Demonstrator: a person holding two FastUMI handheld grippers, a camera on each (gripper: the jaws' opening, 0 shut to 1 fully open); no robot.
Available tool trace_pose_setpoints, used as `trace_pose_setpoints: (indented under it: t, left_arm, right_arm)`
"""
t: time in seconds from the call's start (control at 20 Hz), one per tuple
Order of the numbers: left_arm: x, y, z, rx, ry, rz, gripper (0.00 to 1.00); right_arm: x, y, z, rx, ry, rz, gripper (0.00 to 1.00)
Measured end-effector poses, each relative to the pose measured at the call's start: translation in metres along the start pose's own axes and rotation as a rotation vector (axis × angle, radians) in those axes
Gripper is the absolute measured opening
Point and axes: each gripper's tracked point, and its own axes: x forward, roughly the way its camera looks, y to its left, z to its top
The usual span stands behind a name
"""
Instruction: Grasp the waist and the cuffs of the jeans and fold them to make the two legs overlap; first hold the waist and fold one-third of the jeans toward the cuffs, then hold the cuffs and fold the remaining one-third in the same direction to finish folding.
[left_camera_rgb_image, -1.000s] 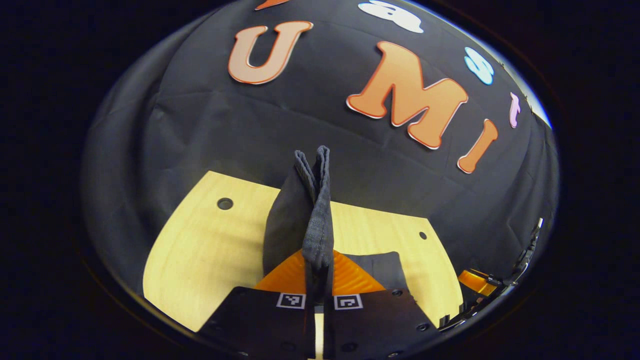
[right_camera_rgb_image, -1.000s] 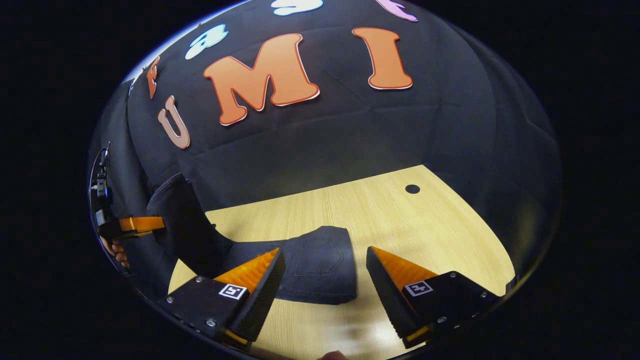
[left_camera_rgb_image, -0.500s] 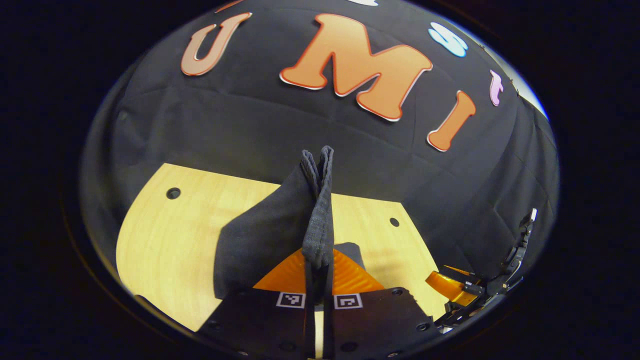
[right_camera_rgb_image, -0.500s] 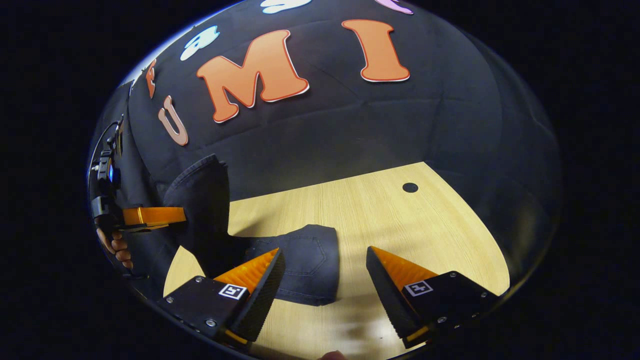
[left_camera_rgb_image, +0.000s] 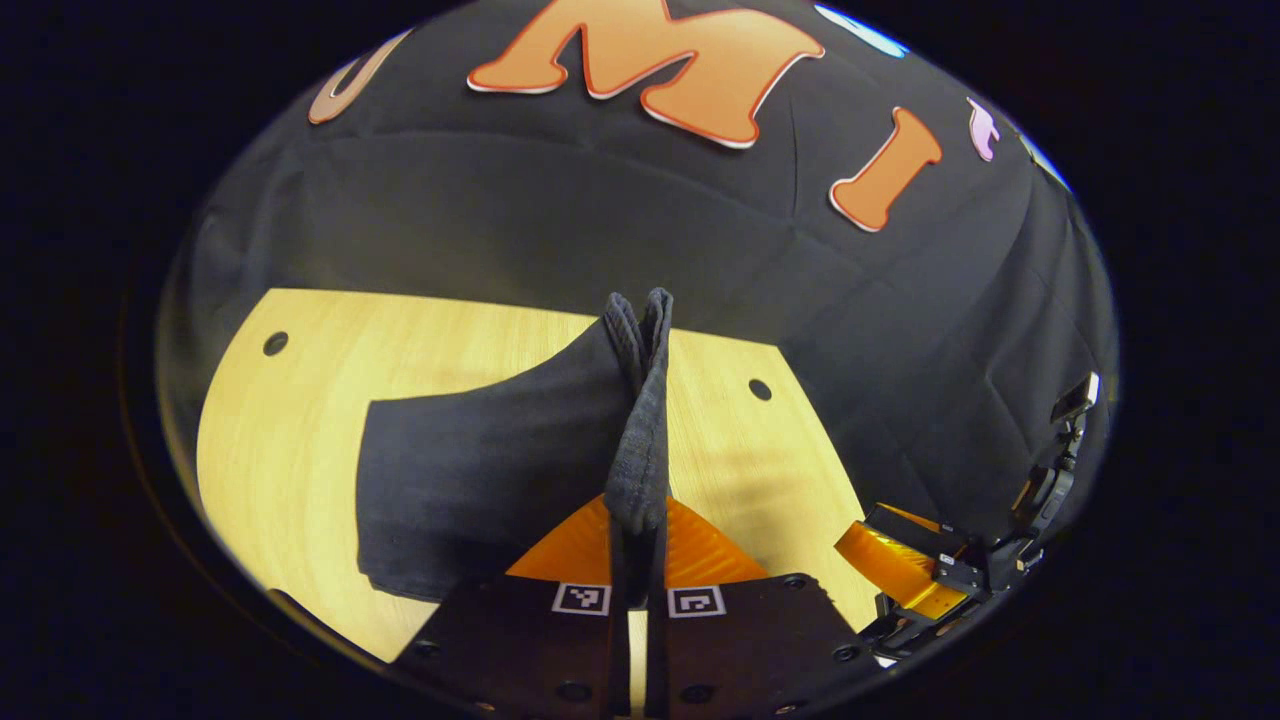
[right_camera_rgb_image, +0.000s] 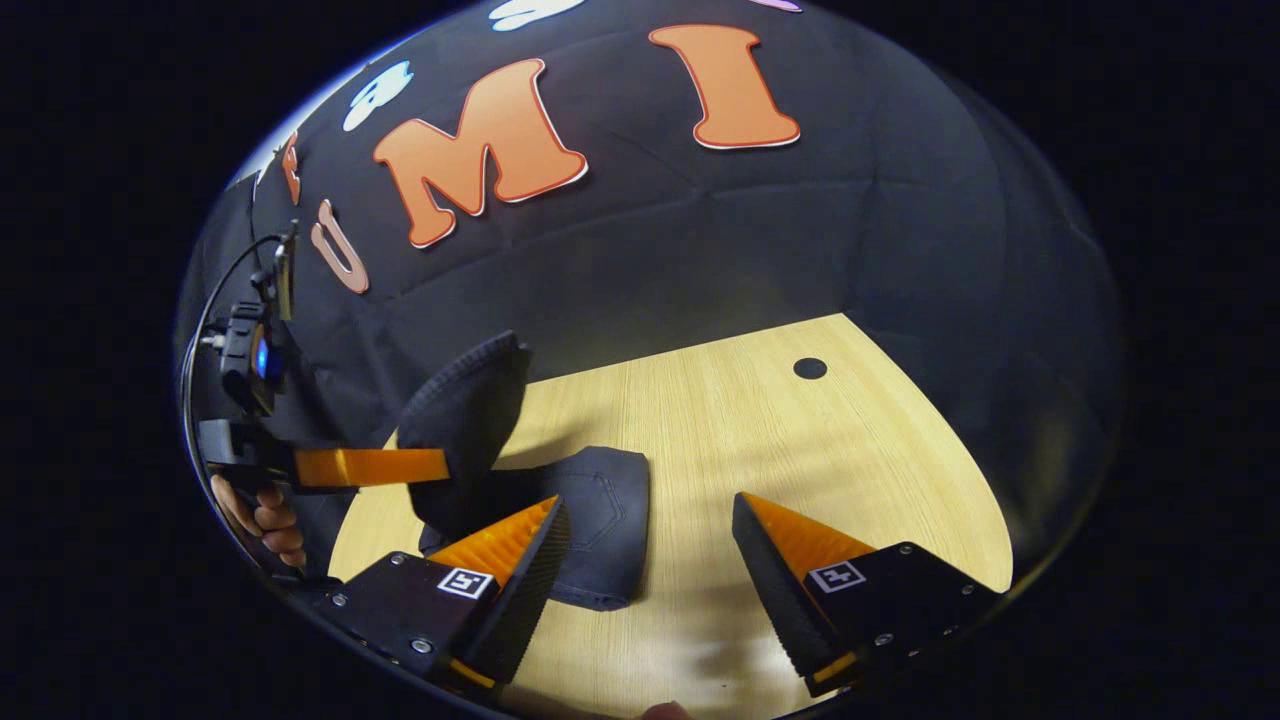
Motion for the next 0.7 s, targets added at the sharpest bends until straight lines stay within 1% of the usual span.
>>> trace_pose_setpoints:
  t: [0.1, 0.2, 0.25, 0.3, 0.35, 0.4, 0.45, 0.5, 0.6, 0.65, 0.7]
  left_arm:
    - [0.016, -0.005, -0.018, 0.019, 0.053, 0.021, 0.07]
    - [0.025, -0.006, -0.035, 0.011, 0.095, 0.031, 0.08]
    - [0.027, -0.008, -0.042, -0.007, 0.114, 0.024, 0.15]
    - [0.029, -0.014, -0.046, -0.031, 0.121, -0.005, 0.15]
    - [0.025, -0.02, -0.045, -0.047, 0.122, -0.031, 0.24]
    - [0.018, -0.023, -0.043, -0.054, 0.115, -0.051, 0.3]
    - [0.016, -0.025, -0.041, -0.054, 0.097, -0.068, 0.42]
    - [0.011, -0.026, -0.037, -0.05, 0.078, -0.076, 0.51]
    - [-0.005, -0.025, -0.027, -0.037, 0.029, -0.081, 0.51]
    - [-0.017, -0.024, -0.019, -0.027, -0.012, -0.085, 0.66]
    - [-0.03, -0.019, -0.009, -0.006, -0.054, -0.067, 0.81]
  right_arm:
    - [0.0, -0.005, -0.001, 0.001, 0.002, -0.003, 0.99]
    - [-0.002, -0.007, -0.002, 0.003, 0.001, 0.001, 0.99]
    - [-0.001, -0.008, -0.001, 0.004, -0.002, 0.002, 0.99]
    - [-0.003, -0.006, 0.0, 0.006, -0.001, 0.009, 0.99]
    - [-0.003, -0.005, 0.0, 0.009, -0.001, 0.013, 0.99]
    - [-0.003, -0.003, -0.001, 0.007, -0.003, 0.019, 0.99]
    - [-0.004, -0.001, 0.0, 0.002, -0.004, 0.017, 0.99]
    - [-0.005, 0.001, 0.001, -0.004, -0.009, 0.021, 0.99]
    - [-0.009, 0.009, 0.006, -0.021, -0.024, 0.024, 0.99]
    - [-0.013, 0.014, 0.011, -0.035, -0.042, 0.025, 0.99]
    - [-0.016, 0.019, 0.016, -0.053, -0.066, 0.028, 0.99]
